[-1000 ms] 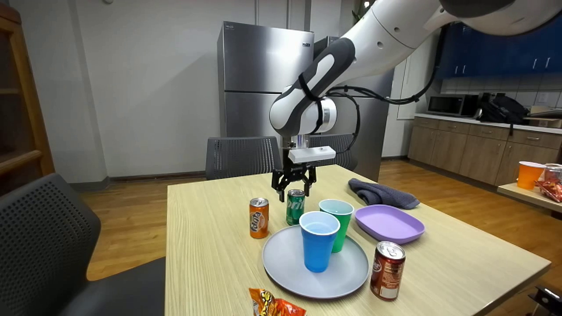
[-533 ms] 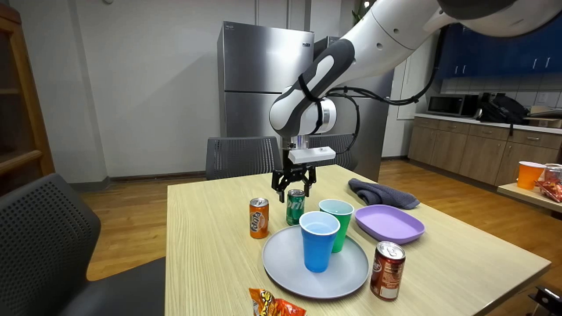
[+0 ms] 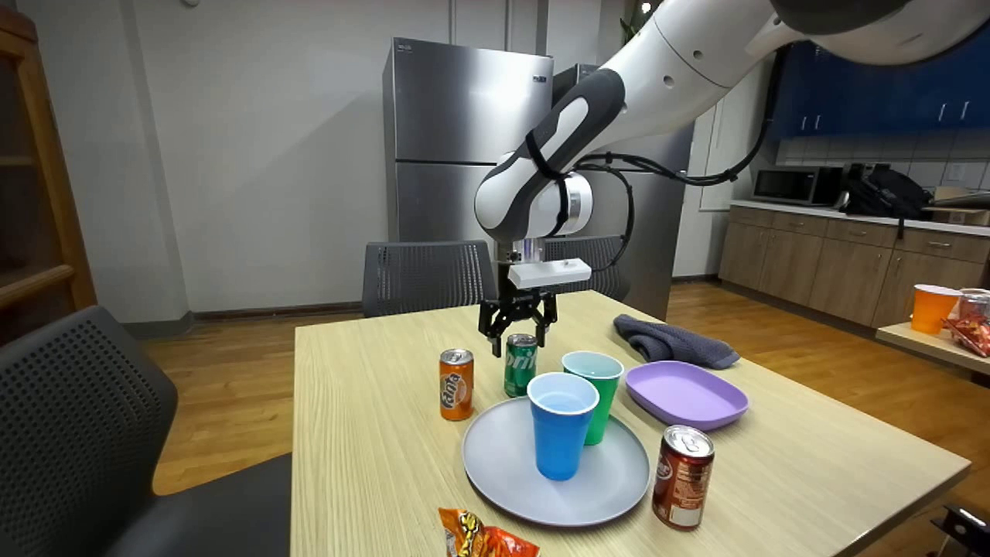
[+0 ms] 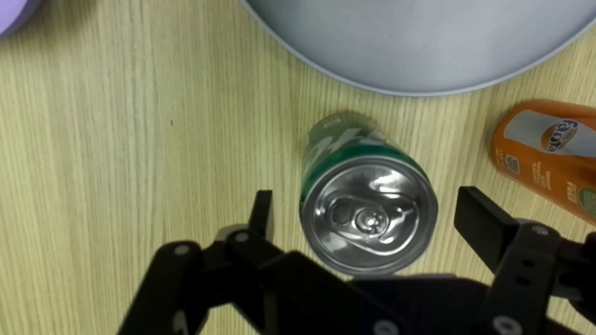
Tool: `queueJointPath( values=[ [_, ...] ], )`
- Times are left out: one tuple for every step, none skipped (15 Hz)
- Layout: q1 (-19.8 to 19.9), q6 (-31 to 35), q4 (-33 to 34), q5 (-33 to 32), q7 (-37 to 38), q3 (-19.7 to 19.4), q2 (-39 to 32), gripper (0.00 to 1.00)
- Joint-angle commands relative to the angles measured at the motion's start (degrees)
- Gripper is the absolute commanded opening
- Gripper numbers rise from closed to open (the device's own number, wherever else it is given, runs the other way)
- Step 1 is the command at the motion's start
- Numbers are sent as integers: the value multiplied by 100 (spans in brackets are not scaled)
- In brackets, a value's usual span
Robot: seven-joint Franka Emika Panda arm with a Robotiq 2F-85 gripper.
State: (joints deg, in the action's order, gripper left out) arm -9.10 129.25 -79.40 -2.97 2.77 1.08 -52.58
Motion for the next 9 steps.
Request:
queueJointPath(
  values=[
    [4, -182, 56, -105, -98, 12, 42, 74],
    [5, -188, 51, -102, -96, 13, 44, 68],
    [4, -188, 48, -102, -97, 14, 45, 58],
    [5, -180, 30, -103, -100, 15, 54, 51],
    [5, -178, 25, -103, -101, 15, 56, 42],
    [6, -177, 22, -101, -102, 17, 59, 38],
    [8, -171, 13, -101, -104, 16, 59, 38],
    [13, -175, 12, -96, -105, 16, 61, 38],
    [14, -191, 13, -94, -99, 13, 68, 38]
  ],
)
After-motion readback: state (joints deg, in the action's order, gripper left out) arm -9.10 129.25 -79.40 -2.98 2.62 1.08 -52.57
